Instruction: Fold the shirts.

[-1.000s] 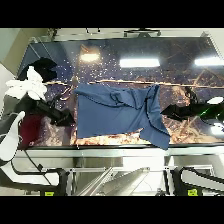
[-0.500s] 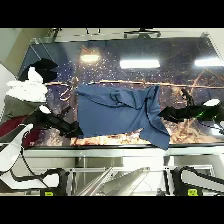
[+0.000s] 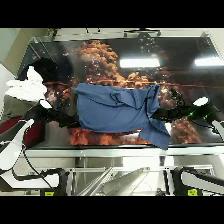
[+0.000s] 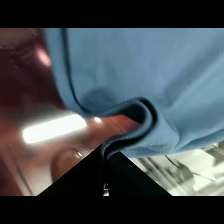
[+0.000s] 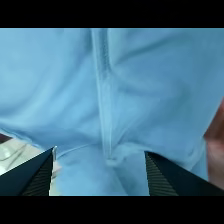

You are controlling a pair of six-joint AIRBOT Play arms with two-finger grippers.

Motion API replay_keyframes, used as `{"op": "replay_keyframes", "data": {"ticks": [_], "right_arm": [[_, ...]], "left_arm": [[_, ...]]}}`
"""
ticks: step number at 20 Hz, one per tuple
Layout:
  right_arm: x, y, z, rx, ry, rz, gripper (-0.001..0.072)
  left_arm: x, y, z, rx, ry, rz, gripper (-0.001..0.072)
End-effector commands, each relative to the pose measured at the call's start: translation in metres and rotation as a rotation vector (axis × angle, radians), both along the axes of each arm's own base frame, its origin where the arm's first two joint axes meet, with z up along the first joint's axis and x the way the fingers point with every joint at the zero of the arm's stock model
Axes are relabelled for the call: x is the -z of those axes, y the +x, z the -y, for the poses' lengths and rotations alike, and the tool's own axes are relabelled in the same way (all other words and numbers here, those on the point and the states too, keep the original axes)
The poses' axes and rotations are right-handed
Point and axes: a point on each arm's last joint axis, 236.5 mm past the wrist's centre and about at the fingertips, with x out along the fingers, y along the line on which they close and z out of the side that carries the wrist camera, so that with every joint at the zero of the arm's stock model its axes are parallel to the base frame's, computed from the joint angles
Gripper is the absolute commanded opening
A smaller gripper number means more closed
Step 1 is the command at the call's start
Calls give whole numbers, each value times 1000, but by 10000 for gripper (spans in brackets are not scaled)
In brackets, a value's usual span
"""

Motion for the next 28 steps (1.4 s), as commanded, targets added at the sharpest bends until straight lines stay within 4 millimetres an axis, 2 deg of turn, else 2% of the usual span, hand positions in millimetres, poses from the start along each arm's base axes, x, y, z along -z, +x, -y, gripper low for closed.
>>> {"op": "replay_keyframes", "data": {"ticks": [1,3,6,9,11,14,15,16,17,20,25,27,28], "right_arm": [[10,12,-1,18,-66,29,624],[18,10,-7,-9,-95,23,622],[36,-1,-4,-53,-201,-43,617],[33,2,-7,-78,-224,-27,459],[29,6,-8,-67,-221,-24,301],[28,7,-8,-48,-219,-36,297],[28,5,-9,-51,-212,-46,360],[26,2,-14,-53,-191,-61,558],[24,-1,-19,-58,-177,-69,596],[28,-2,-17,-77,-212,-62,594],[41,-2,9,-52,-341,-82,593],[42,-3,11,-46,-350,-88,577],[41,-3,11,-48,-348,-91,377]], "left_arm": [[-13,11,5,0,-25,21,19],[-13,10,5,1,-25,19,19],[-13,7,6,7,-29,9,19],[-13,7,6,14,-31,11,19],[-13,7,6,14,-31,10,19],[-14,7,6,17,-32,12,19],[-13,7,6,21,-32,14,19],[-13,7,6,23,-32,16,19],[-13,7,6,23,-32,16,19],[-13,7,6,29,-33,20,19],[-14,7,6,30,-33,19,19],[-14,7,6,30,-33,19,19],[-14,7,6,30,-34,19,19]]}}
